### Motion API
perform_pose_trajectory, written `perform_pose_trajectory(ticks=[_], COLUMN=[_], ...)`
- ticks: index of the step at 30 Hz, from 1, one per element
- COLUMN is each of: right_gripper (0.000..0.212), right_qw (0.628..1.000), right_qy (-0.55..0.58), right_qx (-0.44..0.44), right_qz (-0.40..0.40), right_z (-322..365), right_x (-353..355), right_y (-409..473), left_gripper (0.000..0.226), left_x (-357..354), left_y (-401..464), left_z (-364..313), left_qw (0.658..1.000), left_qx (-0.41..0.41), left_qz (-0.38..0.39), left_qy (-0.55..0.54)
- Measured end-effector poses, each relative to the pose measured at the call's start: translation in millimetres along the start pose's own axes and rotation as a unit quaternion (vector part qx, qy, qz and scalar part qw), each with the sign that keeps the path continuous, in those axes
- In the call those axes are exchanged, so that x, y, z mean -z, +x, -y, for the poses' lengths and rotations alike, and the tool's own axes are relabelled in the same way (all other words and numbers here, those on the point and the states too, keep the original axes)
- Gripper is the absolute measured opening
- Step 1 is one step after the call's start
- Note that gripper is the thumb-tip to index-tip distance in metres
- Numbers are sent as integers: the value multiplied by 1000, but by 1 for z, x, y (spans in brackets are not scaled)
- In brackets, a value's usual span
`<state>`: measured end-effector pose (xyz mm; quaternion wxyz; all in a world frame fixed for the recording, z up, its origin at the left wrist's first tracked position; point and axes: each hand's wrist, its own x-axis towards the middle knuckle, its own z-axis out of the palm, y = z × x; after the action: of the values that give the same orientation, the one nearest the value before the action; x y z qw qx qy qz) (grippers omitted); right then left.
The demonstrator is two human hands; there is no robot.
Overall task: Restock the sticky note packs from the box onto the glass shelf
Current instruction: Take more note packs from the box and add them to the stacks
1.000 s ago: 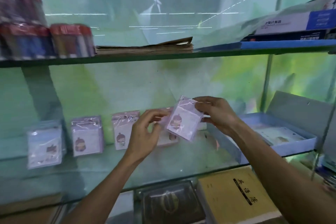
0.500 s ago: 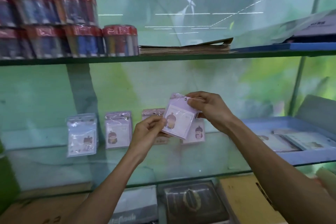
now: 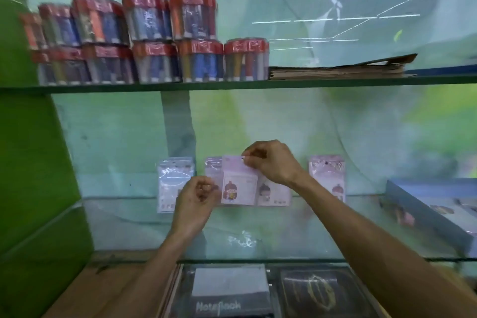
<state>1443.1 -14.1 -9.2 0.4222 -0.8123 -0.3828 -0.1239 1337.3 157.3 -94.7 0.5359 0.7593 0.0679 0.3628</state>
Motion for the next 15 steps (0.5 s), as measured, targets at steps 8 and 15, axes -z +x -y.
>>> perform_pose_trajectory(ticks=[8, 15], right_gripper=[14, 18], right_qw=[999, 987], right_qy=[-47, -156], right_qx=[-1, 31], right_qz=[24, -16], right_z=[12, 8], right_x=[-52, -67], right_y=[22, 28], left_gripper=[1, 10], left_x=[29, 24], left_y=[6, 11], left_z=[13, 23], left_qw=[996, 984], left_qx=[4, 15], left_qz=[57, 140], left_qy=[71, 104])
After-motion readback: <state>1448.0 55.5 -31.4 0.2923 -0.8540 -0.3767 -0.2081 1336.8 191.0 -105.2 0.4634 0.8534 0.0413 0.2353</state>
